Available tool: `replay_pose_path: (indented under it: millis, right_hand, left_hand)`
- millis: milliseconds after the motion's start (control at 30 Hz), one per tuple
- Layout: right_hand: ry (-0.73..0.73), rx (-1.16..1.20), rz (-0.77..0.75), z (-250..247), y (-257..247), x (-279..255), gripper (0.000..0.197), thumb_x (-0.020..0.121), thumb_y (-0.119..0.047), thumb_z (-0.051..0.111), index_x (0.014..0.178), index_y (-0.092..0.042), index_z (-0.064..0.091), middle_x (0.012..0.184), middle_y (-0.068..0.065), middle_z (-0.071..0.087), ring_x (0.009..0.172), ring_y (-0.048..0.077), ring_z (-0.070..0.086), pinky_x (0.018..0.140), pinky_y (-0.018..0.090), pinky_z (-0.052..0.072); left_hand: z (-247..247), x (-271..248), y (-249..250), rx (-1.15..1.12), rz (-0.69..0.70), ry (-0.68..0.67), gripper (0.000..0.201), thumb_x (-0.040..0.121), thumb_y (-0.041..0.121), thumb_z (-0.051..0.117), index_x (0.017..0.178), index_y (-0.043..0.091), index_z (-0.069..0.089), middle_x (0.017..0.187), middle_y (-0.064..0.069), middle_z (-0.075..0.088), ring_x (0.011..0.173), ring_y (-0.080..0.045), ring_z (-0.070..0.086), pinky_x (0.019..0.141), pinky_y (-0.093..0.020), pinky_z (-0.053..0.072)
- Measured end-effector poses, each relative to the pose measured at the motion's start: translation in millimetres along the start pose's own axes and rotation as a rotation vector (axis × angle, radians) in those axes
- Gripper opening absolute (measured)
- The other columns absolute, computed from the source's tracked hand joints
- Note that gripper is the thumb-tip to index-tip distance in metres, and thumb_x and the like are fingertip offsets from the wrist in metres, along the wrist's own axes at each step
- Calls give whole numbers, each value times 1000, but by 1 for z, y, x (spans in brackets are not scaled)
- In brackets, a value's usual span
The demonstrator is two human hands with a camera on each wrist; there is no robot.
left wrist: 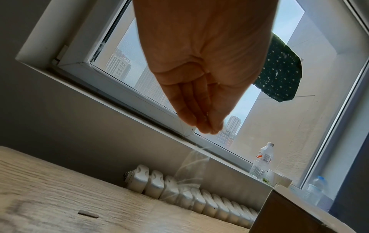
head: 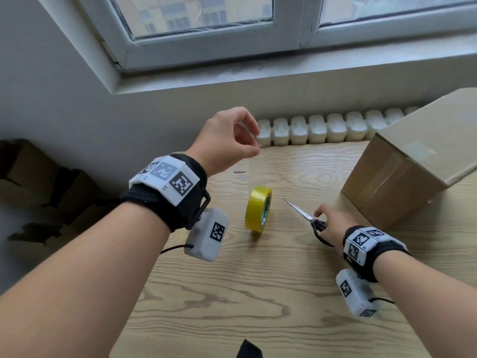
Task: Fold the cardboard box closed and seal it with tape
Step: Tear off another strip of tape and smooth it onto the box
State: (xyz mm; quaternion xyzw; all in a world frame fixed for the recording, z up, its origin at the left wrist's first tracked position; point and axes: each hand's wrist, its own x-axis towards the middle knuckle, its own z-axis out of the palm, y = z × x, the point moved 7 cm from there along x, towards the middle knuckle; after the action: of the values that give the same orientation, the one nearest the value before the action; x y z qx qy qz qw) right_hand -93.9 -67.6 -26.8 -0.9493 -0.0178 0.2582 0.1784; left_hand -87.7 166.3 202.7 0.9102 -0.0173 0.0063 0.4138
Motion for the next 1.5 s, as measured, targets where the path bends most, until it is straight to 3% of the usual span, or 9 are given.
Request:
replay_pose_path:
  millis: [67, 200, 300, 467, 700, 967, 1167, 1300, 1500]
  right_hand:
    - [12, 116, -62, -11, -5, -3, 33, 87, -26, 63, 118, -27, 53, 91, -4, 65, 74, 15, 57, 52, 21, 36]
    - [-14, 154, -240, -34, -29, -10, 65, 63, -39, 85, 119, -25, 53, 108, -4, 53, 103, 17, 53, 82, 29, 47]
    - [-12, -29, -324, -42, -42, -13, 51, 73, -35, 75, 119, -30, 53, 106, -6, 45, 110, 17, 50, 92, 33, 46]
    - [68, -211, -372, -54, -62, -16, 39, 86, -33, 60, 124, -33, 52, 114, -1, 49, 109, 20, 47, 81, 32, 46]
    - [35, -370, -466, -44, -88, -22, 41, 91, -33, 52, 132, -32, 49, 119, 5, 51, 113, 24, 45, 87, 33, 43]
    - [113, -409, -538, -47, -98, -30, 37, 93, -36, 51, 131, -36, 50, 114, 2, 53, 109, 22, 45, 90, 32, 43]
    - [123, -502, -627, -50, -107, -41, 33, 95, -36, 49, 127, -37, 55, 105, 0, 55, 101, 20, 47, 83, 29, 42]
    - [125, -595, -660, -55, -109, -46, 31, 96, -30, 50, 126, -37, 55, 103, 0, 55, 99, 20, 47, 73, 27, 32]
    - [116, -647, -619, -65, -101, -48, 30, 96, -28, 51, 124, -36, 58, 103, -1, 57, 99, 20, 49, 74, 27, 33]
  left_hand:
    - [1, 0, 3, 35, 16, -16, 23, 77, 5, 76, 91, 16, 60, 77, 3, 73, 75, -7, 71, 80, -28, 58]
    - [4, -1, 7, 61, 39, -36, 24, 79, 0, 72, 90, 17, 60, 79, 3, 73, 78, -6, 71, 83, -27, 57]
    - [4, -4, 8, 71, 49, -35, 21, 80, 0, 71, 92, 14, 61, 80, 2, 73, 79, -6, 71, 83, -24, 57]
    - [6, -9, 11, 100, 65, -46, 21, 80, 1, 72, 93, 14, 61, 80, 4, 73, 78, -4, 70, 81, -19, 55]
    - [6, -17, 11, 74, 71, -9, 22, 79, 1, 72, 90, 15, 60, 77, 5, 73, 77, -6, 70, 82, -24, 56]
    - [6, -24, 10, 29, 59, -8, 22, 78, 0, 72, 85, 17, 60, 77, 2, 73, 78, -11, 71, 84, -30, 57]
    - [8, -24, 14, 26, 68, -11, 24, 78, -1, 72, 84, 19, 60, 76, 3, 73, 76, -9, 71, 82, -27, 57]
    - [11, -24, 15, 32, 66, -10, 23, 79, 0, 72, 86, 18, 60, 76, 4, 73, 76, -8, 71, 80, -25, 57]
    - [18, -18, 18, 35, 52, -2, 22, 80, 1, 72, 88, 18, 60, 76, 5, 73, 75, -5, 69, 78, -21, 55]
